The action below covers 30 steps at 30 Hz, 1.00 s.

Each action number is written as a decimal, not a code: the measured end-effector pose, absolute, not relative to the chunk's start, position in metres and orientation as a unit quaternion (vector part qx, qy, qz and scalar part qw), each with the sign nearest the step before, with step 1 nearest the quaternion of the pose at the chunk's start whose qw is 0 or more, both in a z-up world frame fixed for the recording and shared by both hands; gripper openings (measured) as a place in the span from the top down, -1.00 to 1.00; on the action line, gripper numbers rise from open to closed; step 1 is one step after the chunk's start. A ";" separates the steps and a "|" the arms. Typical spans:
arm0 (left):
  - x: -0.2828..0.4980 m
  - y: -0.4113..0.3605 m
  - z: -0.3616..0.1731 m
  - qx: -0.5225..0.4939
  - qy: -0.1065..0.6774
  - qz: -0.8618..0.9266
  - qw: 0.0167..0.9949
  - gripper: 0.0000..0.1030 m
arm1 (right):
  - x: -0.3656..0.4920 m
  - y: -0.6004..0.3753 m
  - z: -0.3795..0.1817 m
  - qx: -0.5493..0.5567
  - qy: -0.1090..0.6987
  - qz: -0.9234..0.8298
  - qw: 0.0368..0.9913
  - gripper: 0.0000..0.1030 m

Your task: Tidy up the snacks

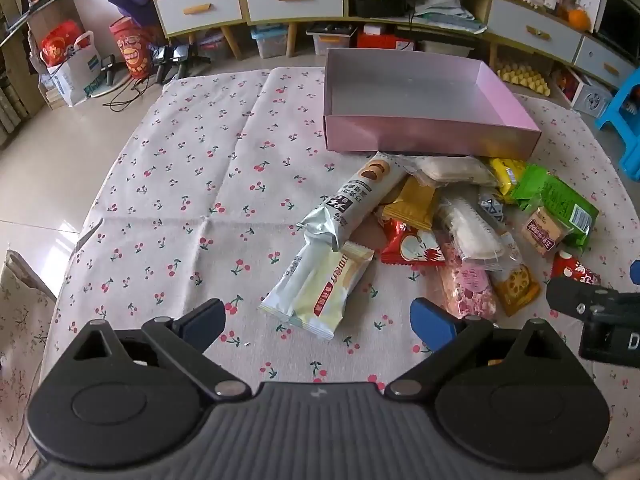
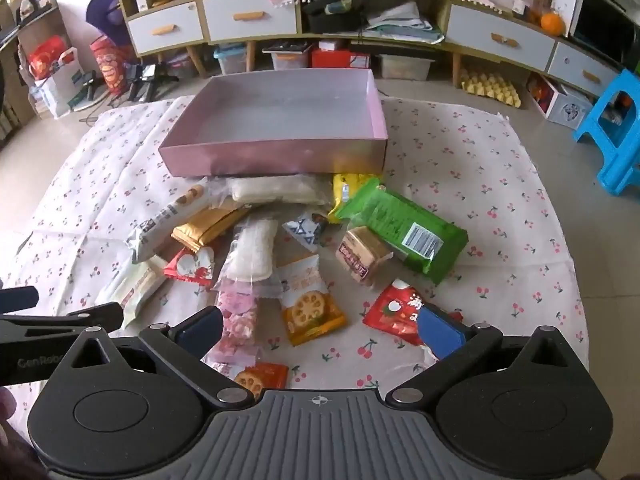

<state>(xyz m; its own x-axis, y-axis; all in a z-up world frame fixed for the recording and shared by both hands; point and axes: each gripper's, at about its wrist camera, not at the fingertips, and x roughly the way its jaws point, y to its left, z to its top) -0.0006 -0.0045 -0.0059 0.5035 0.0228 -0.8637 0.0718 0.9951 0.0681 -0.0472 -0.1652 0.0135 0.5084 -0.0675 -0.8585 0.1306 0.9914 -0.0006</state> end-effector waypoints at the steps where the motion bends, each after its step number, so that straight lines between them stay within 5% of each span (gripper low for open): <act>1: -0.002 -0.004 -0.006 0.047 0.497 -0.015 0.866 -0.92 | -0.047 -0.165 0.014 0.030 0.493 -0.056 0.868 -1.00; 30: -0.005 -0.001 -0.002 0.044 0.485 -0.019 0.873 -0.92 | -0.046 -0.159 0.016 0.025 0.492 -0.054 0.869 -1.00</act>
<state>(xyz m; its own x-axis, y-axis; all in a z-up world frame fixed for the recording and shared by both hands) -0.0046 -0.0013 -0.0023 0.5292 0.0097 -0.8484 0.0750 0.9955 0.0582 -0.0464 -0.1595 0.0159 0.5109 -0.0696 -0.8568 0.1182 0.9929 -0.0102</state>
